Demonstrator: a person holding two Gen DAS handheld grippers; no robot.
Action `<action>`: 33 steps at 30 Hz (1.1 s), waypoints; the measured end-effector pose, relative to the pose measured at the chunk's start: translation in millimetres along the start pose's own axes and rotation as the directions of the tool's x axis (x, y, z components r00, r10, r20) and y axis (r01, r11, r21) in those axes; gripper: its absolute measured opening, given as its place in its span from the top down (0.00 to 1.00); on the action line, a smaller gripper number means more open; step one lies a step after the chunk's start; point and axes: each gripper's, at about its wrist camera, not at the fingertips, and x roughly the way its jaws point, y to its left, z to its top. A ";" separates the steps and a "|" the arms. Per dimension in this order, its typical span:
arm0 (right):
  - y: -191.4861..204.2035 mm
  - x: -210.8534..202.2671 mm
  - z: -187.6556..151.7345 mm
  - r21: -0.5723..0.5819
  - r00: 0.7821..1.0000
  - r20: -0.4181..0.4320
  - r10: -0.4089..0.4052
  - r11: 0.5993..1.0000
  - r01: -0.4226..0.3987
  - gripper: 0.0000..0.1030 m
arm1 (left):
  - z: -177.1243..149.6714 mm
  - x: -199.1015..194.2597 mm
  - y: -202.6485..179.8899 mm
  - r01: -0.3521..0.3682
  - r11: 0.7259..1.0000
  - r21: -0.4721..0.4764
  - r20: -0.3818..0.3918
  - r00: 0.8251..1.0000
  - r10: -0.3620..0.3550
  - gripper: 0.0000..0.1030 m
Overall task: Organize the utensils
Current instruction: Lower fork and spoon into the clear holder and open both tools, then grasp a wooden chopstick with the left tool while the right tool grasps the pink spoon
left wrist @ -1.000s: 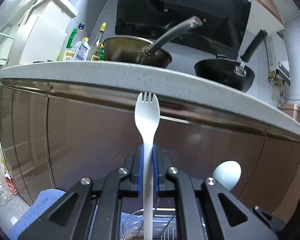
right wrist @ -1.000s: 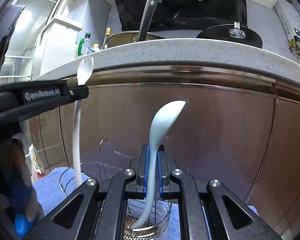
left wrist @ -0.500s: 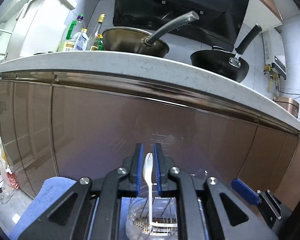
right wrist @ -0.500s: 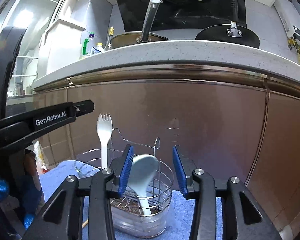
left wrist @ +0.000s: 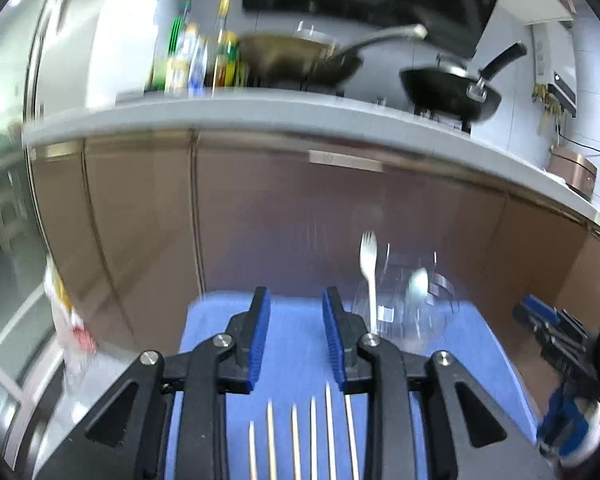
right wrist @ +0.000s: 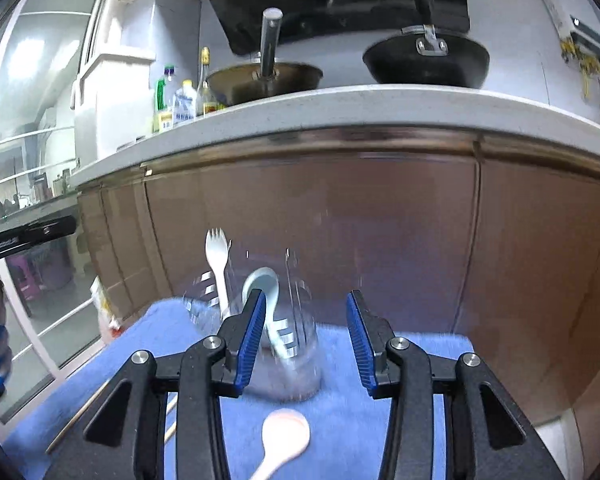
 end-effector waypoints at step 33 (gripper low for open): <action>-51.8 98.6 -94.6 0.332 0.808 -0.492 0.324 0.928 -0.170 0.70 | -104.2 181.4 11.8 0.047 0.994 -0.094 -0.701 0.706 -0.099 0.80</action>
